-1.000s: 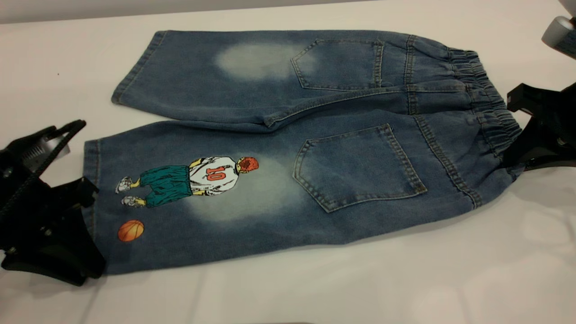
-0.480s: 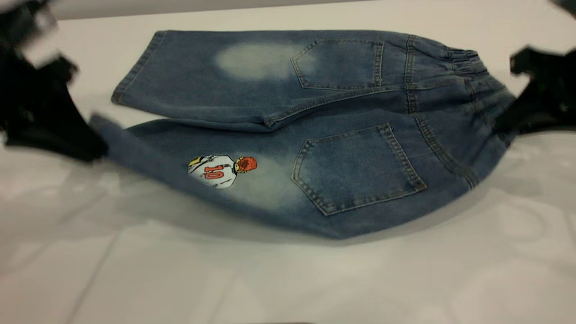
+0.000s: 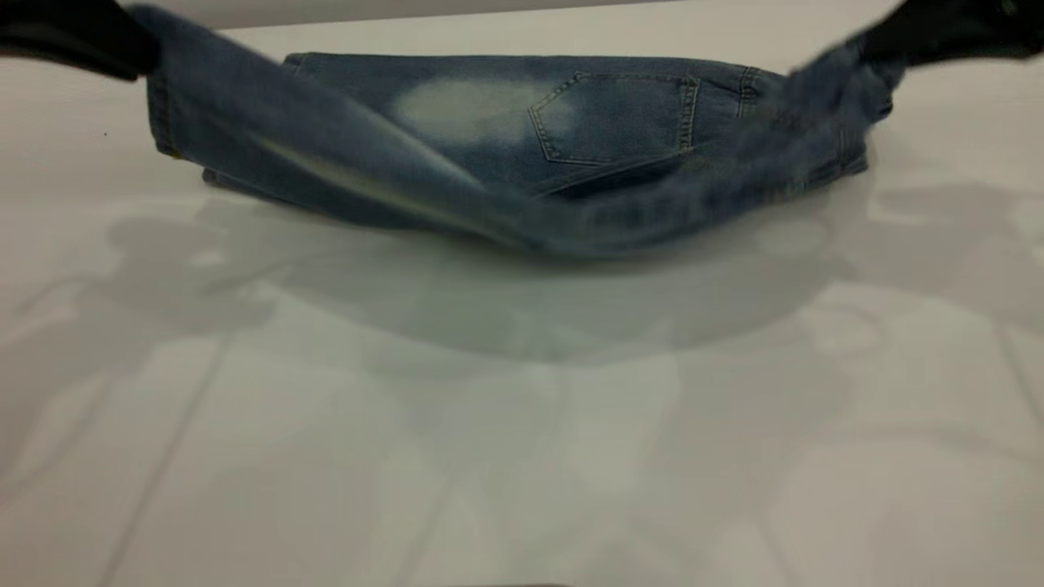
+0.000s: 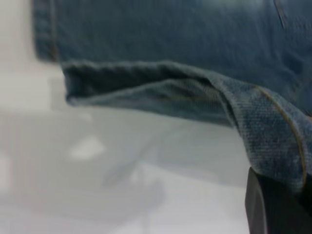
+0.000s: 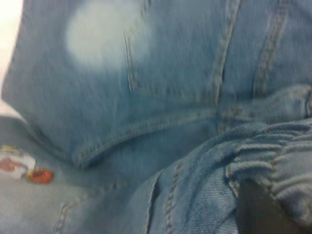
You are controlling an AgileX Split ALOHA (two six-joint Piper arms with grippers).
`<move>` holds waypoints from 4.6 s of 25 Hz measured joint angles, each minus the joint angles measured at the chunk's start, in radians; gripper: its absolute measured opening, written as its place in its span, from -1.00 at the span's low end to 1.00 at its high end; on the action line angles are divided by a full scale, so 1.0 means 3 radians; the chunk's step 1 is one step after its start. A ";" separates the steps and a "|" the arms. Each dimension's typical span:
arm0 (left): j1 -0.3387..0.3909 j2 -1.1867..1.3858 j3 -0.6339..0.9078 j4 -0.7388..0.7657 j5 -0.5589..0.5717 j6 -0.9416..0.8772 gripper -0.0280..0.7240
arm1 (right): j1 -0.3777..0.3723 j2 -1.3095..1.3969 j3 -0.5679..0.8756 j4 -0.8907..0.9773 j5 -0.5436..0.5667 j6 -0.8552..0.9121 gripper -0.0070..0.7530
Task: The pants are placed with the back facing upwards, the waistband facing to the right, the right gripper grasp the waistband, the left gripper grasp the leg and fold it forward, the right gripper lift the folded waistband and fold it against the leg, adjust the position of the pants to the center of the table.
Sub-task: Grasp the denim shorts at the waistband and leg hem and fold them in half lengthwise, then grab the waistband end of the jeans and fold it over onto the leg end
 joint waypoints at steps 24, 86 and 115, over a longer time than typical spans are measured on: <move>-0.0441 0.1589 -0.1454 -0.0029 -0.1094 0.0306 -0.83 | 0.0003 0.1033 -0.1071 0.0777 -0.0889 -0.0301 -0.88; -0.1178 0.2505 -0.2594 -0.0651 -0.1660 0.0996 0.44 | 0.0003 0.0906 -0.1337 -0.0523 0.0110 0.0438 0.58; -0.1181 0.2504 -0.2753 -0.0600 -0.0206 0.0986 0.44 | 0.0003 0.1333 -0.1343 -0.0864 -0.0800 0.0188 0.58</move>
